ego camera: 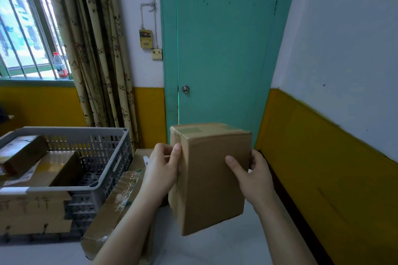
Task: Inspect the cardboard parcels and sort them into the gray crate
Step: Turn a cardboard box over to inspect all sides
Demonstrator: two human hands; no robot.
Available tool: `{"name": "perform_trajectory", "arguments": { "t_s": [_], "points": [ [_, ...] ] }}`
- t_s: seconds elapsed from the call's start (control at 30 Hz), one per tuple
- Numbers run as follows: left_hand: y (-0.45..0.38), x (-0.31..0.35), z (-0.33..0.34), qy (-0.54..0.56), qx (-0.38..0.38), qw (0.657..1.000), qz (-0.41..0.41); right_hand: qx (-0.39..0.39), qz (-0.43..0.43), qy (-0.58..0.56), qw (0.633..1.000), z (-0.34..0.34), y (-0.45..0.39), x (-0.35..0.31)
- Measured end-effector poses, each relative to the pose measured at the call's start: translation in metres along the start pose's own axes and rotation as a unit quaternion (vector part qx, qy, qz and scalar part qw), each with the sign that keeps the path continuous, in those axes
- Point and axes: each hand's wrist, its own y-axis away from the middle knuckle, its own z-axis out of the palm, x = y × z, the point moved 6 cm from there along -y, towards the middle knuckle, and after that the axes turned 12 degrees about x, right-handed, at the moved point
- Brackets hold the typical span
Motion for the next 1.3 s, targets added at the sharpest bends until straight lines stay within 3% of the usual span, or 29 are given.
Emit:
{"name": "perform_trajectory", "arguments": {
  "t_s": [0.27,0.4,0.73,1.1,1.3],
  "points": [
    [0.015,0.007,0.010,0.036,-0.119,0.992,0.028,0.032,-0.030,0.011,0.999,-0.002,0.000,0.000],
    [0.012,0.006,0.008,0.009,-0.102,0.993,0.053,0.031,-0.042,0.017,0.998,0.000,0.002,0.000],
    [0.006,-0.010,0.002,0.089,-0.067,0.994,-0.016,0.018,-0.021,-0.022,0.999,-0.002,-0.003,-0.001],
    [-0.007,-0.026,-0.004,0.080,-0.024,0.996,-0.043,-0.183,0.054,-0.020,0.981,0.015,0.013,-0.001],
    [-0.013,-0.032,-0.005,0.077,-0.023,0.996,-0.049,-0.115,0.052,-0.023,0.992,0.012,0.009,-0.002]
  ]
}}
